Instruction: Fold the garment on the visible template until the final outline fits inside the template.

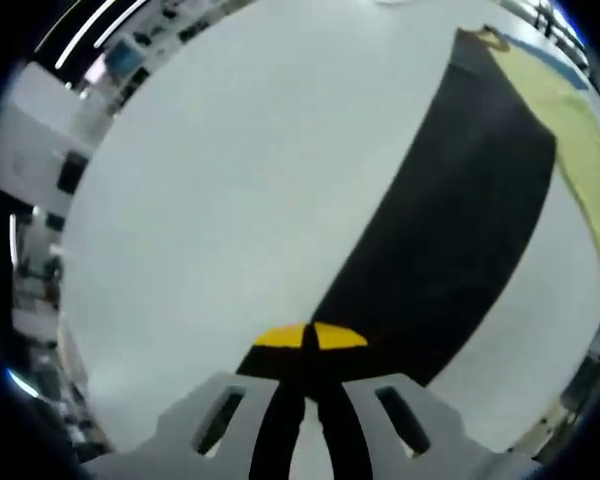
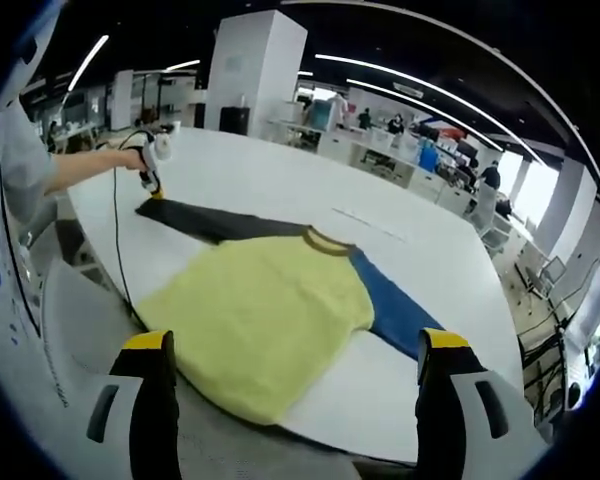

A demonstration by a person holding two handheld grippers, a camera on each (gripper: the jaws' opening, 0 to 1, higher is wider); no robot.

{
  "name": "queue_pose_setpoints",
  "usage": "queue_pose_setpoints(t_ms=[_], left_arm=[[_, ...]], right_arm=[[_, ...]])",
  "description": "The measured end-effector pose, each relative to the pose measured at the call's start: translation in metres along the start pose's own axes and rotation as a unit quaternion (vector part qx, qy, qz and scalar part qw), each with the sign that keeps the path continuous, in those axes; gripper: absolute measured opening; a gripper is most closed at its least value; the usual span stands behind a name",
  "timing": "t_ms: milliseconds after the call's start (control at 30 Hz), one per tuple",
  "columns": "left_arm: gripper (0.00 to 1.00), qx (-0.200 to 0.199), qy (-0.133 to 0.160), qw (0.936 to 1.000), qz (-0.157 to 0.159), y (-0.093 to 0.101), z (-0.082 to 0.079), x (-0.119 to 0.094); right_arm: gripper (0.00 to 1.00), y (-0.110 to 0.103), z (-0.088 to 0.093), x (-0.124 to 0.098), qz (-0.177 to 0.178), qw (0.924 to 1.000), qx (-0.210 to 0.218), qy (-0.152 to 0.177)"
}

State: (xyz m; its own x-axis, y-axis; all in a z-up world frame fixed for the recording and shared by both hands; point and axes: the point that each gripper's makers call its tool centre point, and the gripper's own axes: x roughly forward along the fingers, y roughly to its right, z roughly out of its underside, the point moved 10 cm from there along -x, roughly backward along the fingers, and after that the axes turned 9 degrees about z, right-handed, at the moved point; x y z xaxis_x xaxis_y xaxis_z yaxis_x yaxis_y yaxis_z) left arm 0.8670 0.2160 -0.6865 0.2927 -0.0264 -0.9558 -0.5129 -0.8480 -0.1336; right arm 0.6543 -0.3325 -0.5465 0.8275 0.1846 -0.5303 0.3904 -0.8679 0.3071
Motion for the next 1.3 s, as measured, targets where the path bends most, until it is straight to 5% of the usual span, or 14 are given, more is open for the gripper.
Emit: queue_pose_setpoints(t_ms=[633,933,1300], left_arm=[[0.0,0.009,0.0,1.0,0.0,-0.001,0.001,0.002],[0.0,-0.007,0.028,0.9995,0.009,0.005,0.005,-0.002],[0.14,-0.022,0.05,0.9981,0.027,0.012,0.008,-0.01]], right_arm=[[1.0,-0.002,-0.001,0.002,0.002,1.0,0.006,0.001],[1.0,-0.004,0.0,-0.001,0.004,1.0,0.006,0.004],[1.0,0.003,0.004,-0.002,0.004,0.9998,0.011,0.017]])
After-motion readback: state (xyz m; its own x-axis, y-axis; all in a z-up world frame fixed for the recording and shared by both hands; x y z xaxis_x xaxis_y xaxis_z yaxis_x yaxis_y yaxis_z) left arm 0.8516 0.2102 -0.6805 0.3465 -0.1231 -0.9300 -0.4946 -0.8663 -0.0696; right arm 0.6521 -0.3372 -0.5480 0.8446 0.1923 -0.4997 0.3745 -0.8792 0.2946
